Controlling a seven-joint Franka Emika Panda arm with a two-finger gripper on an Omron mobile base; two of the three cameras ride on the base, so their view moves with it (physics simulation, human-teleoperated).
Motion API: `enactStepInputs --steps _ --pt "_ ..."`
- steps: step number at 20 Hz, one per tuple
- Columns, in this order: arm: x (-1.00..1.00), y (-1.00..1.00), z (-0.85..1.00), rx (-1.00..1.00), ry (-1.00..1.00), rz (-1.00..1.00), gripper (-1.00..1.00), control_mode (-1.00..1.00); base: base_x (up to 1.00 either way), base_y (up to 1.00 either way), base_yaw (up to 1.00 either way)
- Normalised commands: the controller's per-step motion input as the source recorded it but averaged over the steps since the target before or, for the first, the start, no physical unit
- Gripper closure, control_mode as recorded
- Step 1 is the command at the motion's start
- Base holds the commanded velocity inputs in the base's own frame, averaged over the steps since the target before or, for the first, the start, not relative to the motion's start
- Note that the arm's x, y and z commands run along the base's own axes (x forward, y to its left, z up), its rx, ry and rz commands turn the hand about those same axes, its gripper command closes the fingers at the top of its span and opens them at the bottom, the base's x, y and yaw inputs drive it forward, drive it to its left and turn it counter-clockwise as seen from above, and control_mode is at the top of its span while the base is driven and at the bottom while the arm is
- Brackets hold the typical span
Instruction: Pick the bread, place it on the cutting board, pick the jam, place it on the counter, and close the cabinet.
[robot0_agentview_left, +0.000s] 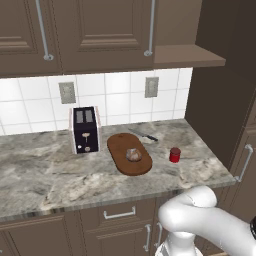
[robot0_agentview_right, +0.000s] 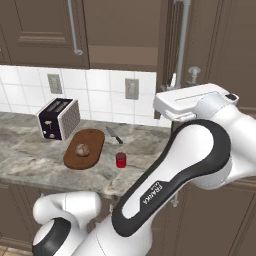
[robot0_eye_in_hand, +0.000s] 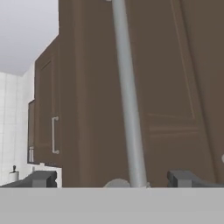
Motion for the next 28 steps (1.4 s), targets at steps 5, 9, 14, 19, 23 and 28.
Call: enactStepInputs --steps 5,9,14,19,23,28 --pt "0.11 0.0 0.0 0.0 0.0 0.05 -1.0 -1.0 0.0 0.0 0.0" --pt "0.08 0.0 0.0 0.0 0.0 0.04 -1.0 -1.0 0.0 0.0 0.0" --pt "0.06 0.0 0.0 0.0 0.0 0.02 -1.0 -1.0 0.0 0.0 0.0" --pt "0.0 0.0 0.0 0.0 0.0 0.03 -1.0 -1.0 0.0 0.0 0.0" --pt "0.0 0.11 0.0 0.0 0.0 0.01 -1.0 -1.0 0.0 0.0 0.0" --pt "0.02 0.25 0.0 0.0 0.0 0.0 -1.0 -1.0 0.0 0.0 0.0"
